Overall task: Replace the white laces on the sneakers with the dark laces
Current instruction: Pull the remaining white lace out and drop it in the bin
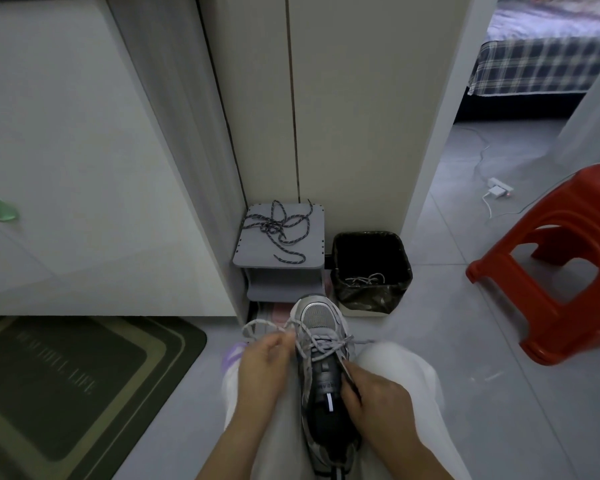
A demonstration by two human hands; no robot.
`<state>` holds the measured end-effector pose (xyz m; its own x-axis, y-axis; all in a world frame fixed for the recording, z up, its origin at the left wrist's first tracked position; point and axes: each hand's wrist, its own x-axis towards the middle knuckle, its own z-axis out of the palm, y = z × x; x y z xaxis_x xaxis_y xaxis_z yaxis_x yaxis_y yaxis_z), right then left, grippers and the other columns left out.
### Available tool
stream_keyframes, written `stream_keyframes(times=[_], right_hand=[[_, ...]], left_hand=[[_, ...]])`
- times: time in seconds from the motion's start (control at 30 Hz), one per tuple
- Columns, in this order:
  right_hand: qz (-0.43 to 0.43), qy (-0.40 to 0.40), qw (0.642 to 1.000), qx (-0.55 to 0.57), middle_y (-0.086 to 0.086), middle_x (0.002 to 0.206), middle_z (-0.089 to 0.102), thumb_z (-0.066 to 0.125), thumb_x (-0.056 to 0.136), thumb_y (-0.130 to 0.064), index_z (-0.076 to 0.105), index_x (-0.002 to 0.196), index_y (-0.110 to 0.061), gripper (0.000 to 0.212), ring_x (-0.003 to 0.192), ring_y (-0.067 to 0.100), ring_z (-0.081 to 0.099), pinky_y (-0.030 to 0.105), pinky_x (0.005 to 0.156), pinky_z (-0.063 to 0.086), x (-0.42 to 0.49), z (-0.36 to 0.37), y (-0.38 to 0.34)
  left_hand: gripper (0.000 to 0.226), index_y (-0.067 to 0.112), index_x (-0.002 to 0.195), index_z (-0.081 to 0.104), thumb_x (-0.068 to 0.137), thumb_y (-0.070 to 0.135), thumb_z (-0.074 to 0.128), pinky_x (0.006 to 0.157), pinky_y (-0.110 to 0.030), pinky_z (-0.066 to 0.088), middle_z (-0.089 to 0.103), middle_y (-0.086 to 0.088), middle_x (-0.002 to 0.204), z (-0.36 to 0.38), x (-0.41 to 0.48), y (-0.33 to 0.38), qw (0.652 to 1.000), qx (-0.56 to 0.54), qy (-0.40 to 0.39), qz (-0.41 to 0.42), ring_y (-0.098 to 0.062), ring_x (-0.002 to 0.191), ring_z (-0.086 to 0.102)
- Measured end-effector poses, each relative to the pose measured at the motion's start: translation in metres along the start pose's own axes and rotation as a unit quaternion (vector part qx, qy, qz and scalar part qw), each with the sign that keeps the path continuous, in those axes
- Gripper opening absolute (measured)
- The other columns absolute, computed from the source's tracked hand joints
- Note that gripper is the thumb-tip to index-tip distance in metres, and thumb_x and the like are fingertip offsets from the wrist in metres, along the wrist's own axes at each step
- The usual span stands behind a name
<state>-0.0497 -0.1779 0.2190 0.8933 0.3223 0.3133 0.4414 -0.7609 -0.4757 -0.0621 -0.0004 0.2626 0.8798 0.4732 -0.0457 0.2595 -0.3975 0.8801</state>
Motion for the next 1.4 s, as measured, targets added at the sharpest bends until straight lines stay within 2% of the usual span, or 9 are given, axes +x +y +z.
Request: stream_keyframes(times=[0.17, 0.43, 0.53, 0.6, 0.7, 0.9, 1.0, 1.3, 1.4], right_hand=[[0.003, -0.005, 1.000, 0.001, -0.009, 0.061, 0.065, 0.045, 0.080, -0.041, 0.071, 0.097, -0.030, 0.033, 0.050, 0.006, 0.057, 0.017, 0.046, 0.038, -0.001, 0.002, 0.000], [0.001, -0.003, 1.000, 0.015, -0.009, 0.061, 0.065, 0.045, 0.081, -0.040, 0.071, 0.097, -0.028, 0.032, 0.050, 0.006, 0.057, 0.018, 0.045, 0.039, -0.001, 0.000, 0.000], [0.005, -0.013, 1.000, 0.015, -0.008, 0.063, 0.066, 0.044, 0.082, -0.041, 0.071, 0.098, -0.028, 0.034, 0.052, 0.006, 0.058, 0.018, 0.046, 0.040, -0.002, 0.001, 0.002], [0.009, -0.020, 0.999, 0.023, -0.009, 0.064, 0.066, 0.043, 0.084, -0.043, 0.070, 0.098, -0.030, 0.033, 0.053, 0.006, 0.058, 0.018, 0.047, 0.041, -0.002, 0.001, 0.001], [0.010, -0.019, 0.999, 0.027, -0.009, 0.063, 0.065, 0.043, 0.084, -0.044, 0.069, 0.097, -0.032, 0.032, 0.052, 0.005, 0.057, 0.018, 0.047, 0.040, -0.001, 0.000, -0.001], [0.006, -0.010, 1.000, 0.026, -0.009, 0.060, 0.063, 0.043, 0.084, -0.043, 0.070, 0.095, -0.031, 0.031, 0.050, 0.006, 0.056, 0.019, 0.045, 0.039, -0.001, 0.001, 0.000], [0.002, 0.000, 1.000, 0.023, -0.011, 0.060, 0.063, 0.044, 0.083, -0.042, 0.071, 0.095, -0.031, 0.032, 0.050, 0.004, 0.055, 0.014, 0.046, 0.035, -0.001, -0.002, -0.002], [-0.002, -0.005, 1.000, 0.003, -0.008, 0.057, 0.062, 0.044, 0.082, -0.041, 0.071, 0.096, -0.030, 0.032, 0.047, 0.007, 0.054, 0.018, 0.042, 0.033, -0.002, -0.002, 0.000], [0.001, -0.002, 1.000, 0.008, -0.008, 0.057, 0.062, 0.044, 0.082, -0.040, 0.071, 0.094, -0.029, 0.031, 0.047, 0.008, 0.054, 0.019, 0.042, 0.034, -0.001, -0.002, -0.001]], left_hand=[[0.024, 0.023, 0.112, 0.069, 0.089, 0.024, 0.062, 0.082, 0.010, 0.020, 0.061, 0.017, 0.117, 0.010, -0.016, -0.003, 0.986, 0.124, -0.036, 0.107, 0.015, 0.103, 0.045], [0.022, 0.031, 0.073, 0.070, 0.091, 0.026, 0.059, 0.068, -0.030, 0.049, 0.070, 0.000, 0.069, -0.005, 0.009, -0.004, 0.992, -0.082, 0.093, -0.030, -0.016, 0.069, 0.063], [0.018, 0.030, 0.075, 0.067, 0.090, 0.031, 0.058, 0.062, -0.012, 0.041, 0.066, 0.009, 0.071, -0.005, 0.010, 0.009, 1.000, -0.004, -0.010, -0.010, -0.011, 0.071, 0.059], [0.011, 0.035, 0.097, 0.067, 0.089, 0.033, 0.059, 0.068, 0.004, 0.032, 0.064, 0.022, 0.101, -0.001, -0.002, 0.015, 0.992, 0.082, -0.091, 0.031, 0.003, 0.090, 0.054], [0.027, 0.032, 0.117, 0.062, 0.091, 0.027, 0.058, 0.078, 0.012, 0.019, 0.049, 0.029, 0.114, 0.004, -0.014, 0.006, 0.981, 0.160, -0.065, 0.092, 0.012, 0.103, 0.045], [0.021, 0.025, 0.073, 0.072, 0.090, 0.022, 0.060, 0.078, -0.023, 0.047, 0.071, 0.012, 0.078, 0.009, -0.003, -0.007, 0.999, 0.011, -0.037, -0.016, 0.003, 0.078, 0.063], [0.024, 0.014, 0.073, 0.069, 0.092, 0.022, 0.057, 0.083, -0.034, 0.050, 0.073, 0.000, 0.083, 0.009, 0.001, -0.013, 0.998, -0.018, -0.024, -0.056, -0.013, 0.084, 0.067], [0.036, 0.006, 0.079, 0.049, 0.099, 0.034, 0.040, 0.088, -0.045, 0.049, 0.073, -0.007, 0.076, -0.001, 0.017, -0.026, 0.990, -0.099, -0.009, -0.096, -0.025, 0.083, 0.069], [0.033, 0.004, 0.075, 0.055, 0.098, 0.026, 0.045, 0.071, -0.035, 0.055, 0.071, -0.003, 0.067, -0.014, 0.018, -0.021, 0.990, -0.079, -0.026, -0.115, -0.014, 0.062, 0.068]])
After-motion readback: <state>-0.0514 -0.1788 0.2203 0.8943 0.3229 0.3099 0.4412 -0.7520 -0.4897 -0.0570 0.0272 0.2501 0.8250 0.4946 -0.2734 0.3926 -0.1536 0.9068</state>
